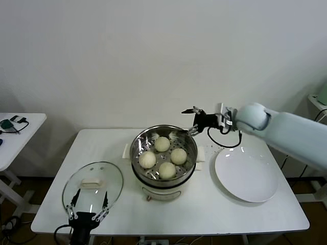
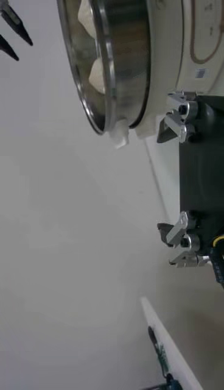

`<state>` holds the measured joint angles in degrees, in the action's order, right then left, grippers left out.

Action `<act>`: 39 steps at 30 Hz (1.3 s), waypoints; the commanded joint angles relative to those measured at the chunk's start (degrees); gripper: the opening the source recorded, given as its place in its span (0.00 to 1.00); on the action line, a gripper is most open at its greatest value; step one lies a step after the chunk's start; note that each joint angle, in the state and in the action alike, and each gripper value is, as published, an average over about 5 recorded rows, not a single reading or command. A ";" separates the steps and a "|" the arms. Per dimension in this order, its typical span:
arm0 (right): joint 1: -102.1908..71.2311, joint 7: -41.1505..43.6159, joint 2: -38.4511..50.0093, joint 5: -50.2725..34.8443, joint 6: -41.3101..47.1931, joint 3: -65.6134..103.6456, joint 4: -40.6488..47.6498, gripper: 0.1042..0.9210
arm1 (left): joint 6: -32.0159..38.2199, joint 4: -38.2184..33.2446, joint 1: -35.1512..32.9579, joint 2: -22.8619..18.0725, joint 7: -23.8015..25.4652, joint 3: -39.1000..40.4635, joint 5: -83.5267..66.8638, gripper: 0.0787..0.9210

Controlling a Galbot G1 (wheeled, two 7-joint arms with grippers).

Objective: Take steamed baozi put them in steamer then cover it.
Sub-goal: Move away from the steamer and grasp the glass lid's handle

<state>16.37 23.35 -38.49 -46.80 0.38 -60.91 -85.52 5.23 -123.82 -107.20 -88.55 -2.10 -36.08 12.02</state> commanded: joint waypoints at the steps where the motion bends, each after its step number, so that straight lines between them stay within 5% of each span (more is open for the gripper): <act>1: -42.39 -12.86 3.53 5.92 -12.53 41.48 -1.70 0.88 | -0.45 -0.99 0.32 -0.76 -0.13 -0.17 4.77 0.88; 10: -66.91 -14.55 -2.57 9.72 -11.59 65.81 -6.75 0.88 | -1.98 -1.38 1.90 -0.61 0.97 -2.47 17.35 0.88; 25: -86.93 -12.90 -12.06 12.37 -6.11 85.46 -9.45 0.88 | -6.29 7.00 8.48 3.31 0.10 -4.04 78.83 0.88; 39: -89.59 -11.31 -13.20 12.90 -6.77 89.61 -6.95 0.88 | -3.11 27.28 21.46 6.05 -4.05 -4.11 82.01 0.88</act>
<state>-67.13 11.76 -49.89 -34.78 -6.83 21.98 -92.84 1.25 -110.95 -94.57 -84.51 -3.73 -39.91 82.47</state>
